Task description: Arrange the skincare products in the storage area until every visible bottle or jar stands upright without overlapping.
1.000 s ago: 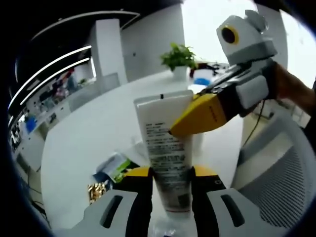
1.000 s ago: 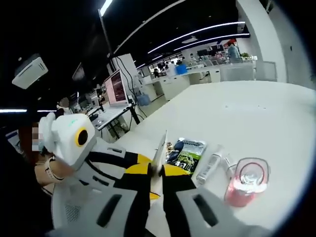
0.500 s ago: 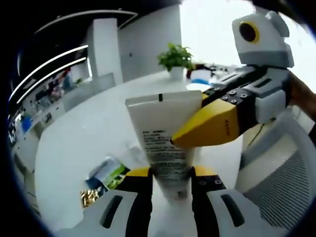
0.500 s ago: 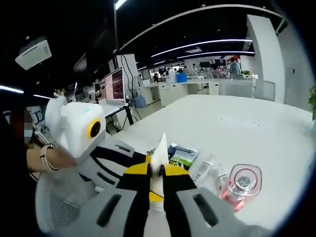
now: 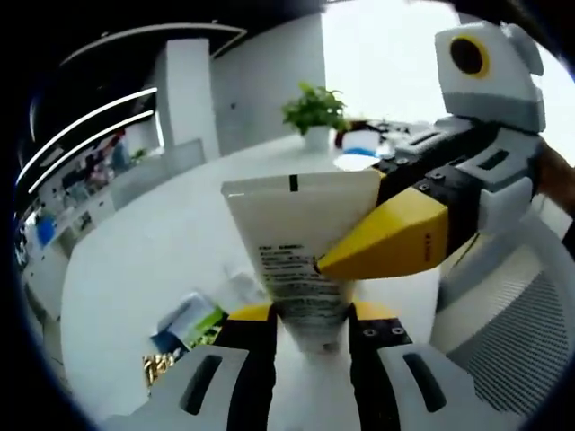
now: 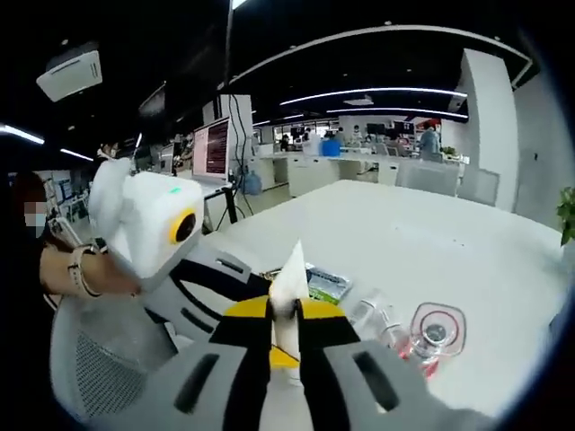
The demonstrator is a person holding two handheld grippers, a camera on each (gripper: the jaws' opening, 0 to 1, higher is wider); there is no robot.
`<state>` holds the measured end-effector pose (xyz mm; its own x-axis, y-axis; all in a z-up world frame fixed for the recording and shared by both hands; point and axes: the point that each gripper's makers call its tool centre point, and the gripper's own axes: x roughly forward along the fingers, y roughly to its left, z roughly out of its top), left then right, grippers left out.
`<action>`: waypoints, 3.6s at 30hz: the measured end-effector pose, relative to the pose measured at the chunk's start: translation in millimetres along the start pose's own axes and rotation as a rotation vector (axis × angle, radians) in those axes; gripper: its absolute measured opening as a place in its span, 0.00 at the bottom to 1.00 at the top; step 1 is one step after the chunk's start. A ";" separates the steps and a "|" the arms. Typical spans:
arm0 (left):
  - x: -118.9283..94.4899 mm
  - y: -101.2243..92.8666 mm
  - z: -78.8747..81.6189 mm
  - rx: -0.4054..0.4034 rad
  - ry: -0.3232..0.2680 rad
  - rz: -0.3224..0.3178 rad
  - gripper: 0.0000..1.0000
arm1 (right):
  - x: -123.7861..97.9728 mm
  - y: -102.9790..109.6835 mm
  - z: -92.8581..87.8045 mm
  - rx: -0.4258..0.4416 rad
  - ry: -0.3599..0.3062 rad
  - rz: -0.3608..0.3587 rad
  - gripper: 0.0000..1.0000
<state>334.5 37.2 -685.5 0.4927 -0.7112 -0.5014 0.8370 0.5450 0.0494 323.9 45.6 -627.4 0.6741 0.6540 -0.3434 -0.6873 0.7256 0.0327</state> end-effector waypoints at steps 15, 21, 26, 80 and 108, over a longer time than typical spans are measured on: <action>-2.8 -1.7 -1.7 0.017 0.000 -0.001 0.27 | 0.4 5.5 1.0 -0.064 -0.049 0.029 0.12; -2.7 -2.2 -1.6 0.029 0.002 -0.004 0.28 | -0.2 4.7 -0.4 0.004 -0.059 0.049 0.14; -1.8 -3.0 -1.0 0.044 0.000 -0.018 0.28 | -0.9 3.5 -1.1 0.020 -0.060 0.043 0.14; -14.6 -14.9 12.9 0.069 0.012 -0.018 0.28 | -12.7 15.1 -9.1 0.056 -0.009 0.097 0.15; -4.9 -15.3 -6.5 0.080 0.052 -0.093 0.17 | -48.2 -10.5 -24.4 0.128 0.026 0.074 0.16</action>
<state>317.7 35.2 -689.4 0.4009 -0.7318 -0.5512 0.8956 0.4395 0.0680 292.0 1.2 -634.1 0.6148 0.7018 -0.3598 -0.6934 0.6983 0.1774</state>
